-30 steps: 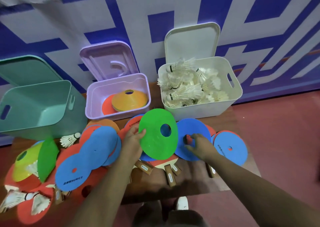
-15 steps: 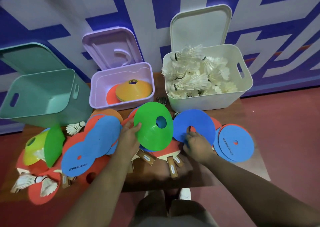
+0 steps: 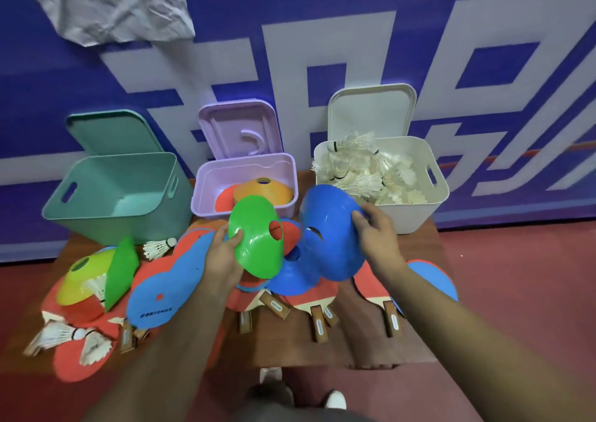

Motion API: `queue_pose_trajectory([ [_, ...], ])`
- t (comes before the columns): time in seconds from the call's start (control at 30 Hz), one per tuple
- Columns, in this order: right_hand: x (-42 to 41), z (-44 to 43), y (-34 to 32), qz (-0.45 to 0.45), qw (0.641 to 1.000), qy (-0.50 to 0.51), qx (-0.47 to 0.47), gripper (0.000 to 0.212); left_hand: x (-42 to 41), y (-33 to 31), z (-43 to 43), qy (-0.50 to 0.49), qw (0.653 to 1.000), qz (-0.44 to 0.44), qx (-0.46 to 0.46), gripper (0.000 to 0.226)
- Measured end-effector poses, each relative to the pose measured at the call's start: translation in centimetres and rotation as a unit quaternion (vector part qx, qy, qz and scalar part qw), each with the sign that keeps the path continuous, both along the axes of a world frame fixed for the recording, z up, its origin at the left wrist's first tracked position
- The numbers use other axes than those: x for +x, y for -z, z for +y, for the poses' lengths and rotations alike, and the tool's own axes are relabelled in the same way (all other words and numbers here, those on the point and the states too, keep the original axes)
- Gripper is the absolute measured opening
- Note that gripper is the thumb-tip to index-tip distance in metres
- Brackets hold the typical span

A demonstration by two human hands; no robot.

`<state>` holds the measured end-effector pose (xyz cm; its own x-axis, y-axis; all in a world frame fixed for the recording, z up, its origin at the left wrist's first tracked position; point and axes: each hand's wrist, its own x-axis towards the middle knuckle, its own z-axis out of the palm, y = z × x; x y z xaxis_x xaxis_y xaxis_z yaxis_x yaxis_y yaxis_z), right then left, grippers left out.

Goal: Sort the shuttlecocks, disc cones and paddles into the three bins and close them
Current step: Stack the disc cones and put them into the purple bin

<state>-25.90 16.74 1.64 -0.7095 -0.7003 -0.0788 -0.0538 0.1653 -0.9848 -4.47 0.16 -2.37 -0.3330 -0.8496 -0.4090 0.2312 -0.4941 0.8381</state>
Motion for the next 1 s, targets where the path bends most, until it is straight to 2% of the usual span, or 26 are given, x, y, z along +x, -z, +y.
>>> queue_pose_trajectory([
  [0.03, 0.5, -0.6, -0.5, -0.087, 0.996, 0.009, -0.03, 0.015, 0.2, -0.3, 0.2, 0.005, 1.0, 0.011, 0.003, 0.022],
  [0.1, 1.8, -2.1, -0.7, -0.261, 0.963, 0.018, -0.067, 0.019, 0.6, -0.9, 0.6, 0.033, 0.999, 0.035, 0.013, 0.021],
  [0.17, 3.3, -3.6, 0.3, -0.342, 0.937, 0.036, -0.056, 0.011, 1.0, -1.4, 0.7, 0.059, 0.997, 0.048, 0.025, 0.027],
  [0.2, 3.9, -4.4, 1.4, -0.34, 0.938, 0.048, -0.039, 0.007, 1.3, -1.8, 0.6, 0.068, 0.996, 0.056, 0.03, 0.029],
  [0.27, 5.2, -5.4, 2.7, -0.312, 0.948, 0.064, 0.003, 0.021, 1.7, -2.5, 0.4, 0.078, 0.993, 0.074, 0.044, 0.029],
  [0.37, 7.1, -6.5, 2.5, -0.292, 0.95, 0.079, 0.077, 0.008, 2.6, -2.6, -0.7, 0.072, 0.99, 0.101, 0.073, 0.032],
  [0.43, 7.8, -7.6, 3.0, -0.294, 0.946, 0.082, 0.109, 0.02, 3.2, -2.5, -1.8, 0.077, 0.986, 0.118, 0.089, 0.036],
  [0.53, 8.7, -9.8, 3.8, -0.325, 0.937, 0.081, 0.102, 0.034, 4.1, -2.8, -3.5, 0.091, 0.985, 0.124, 0.082, 0.038],
  [0.63, 9.1, -12.0, 4.0, -0.274, 0.956, 0.046, 0.092, 0.038, 5.1, -2.4, -5.7, 0.088, 0.995, 0.051, 0.007, 0.027],
  [0.77, 9.1, -15.6, 3.8, -0.155, 0.98, 0.068, 0.104, 0.009, 5.9, -1.1, -10.3, 0.092, 0.99, -0.087, -0.063, 0.011],
  [0.8, 8.8, -16.7, 3.9, -0.144, 0.982, 0.066, 0.102, 0.01, 5.8, -0.9, -11.5, 0.098, 0.986, -0.112, -0.079, 0.013],
  [0.87, 8.3, -18.7, 3.3, -0.125, 0.985, 0.056, 0.101, 0.021, 5.0, -0.9, -13.8, 0.097, 0.979, -0.15, -0.095, 0.022],
  [0.93, 7.7, -20.6, 2.8, -0.087, 0.99, 0.037, 0.104, 0.022, 3.7, -0.8, -16.0, 0.1, 0.97, -0.185, -0.118, 0.024],
  [0.97, 7.4, -21.5, 2.6, -0.06, 0.991, 0.03, 0.114, 0.03, 2.8, -0.9, -17.0, 0.109, 0.964, -0.203, -0.136, 0.022],
  [1.0, 6.9, -22.5, 2.7, -0.03, 0.99, 0.026, 0.136, 0.049, 2.0, -0.6, -18.1, 0.126, 0.955, -0.22, -0.152, 0.02],
])
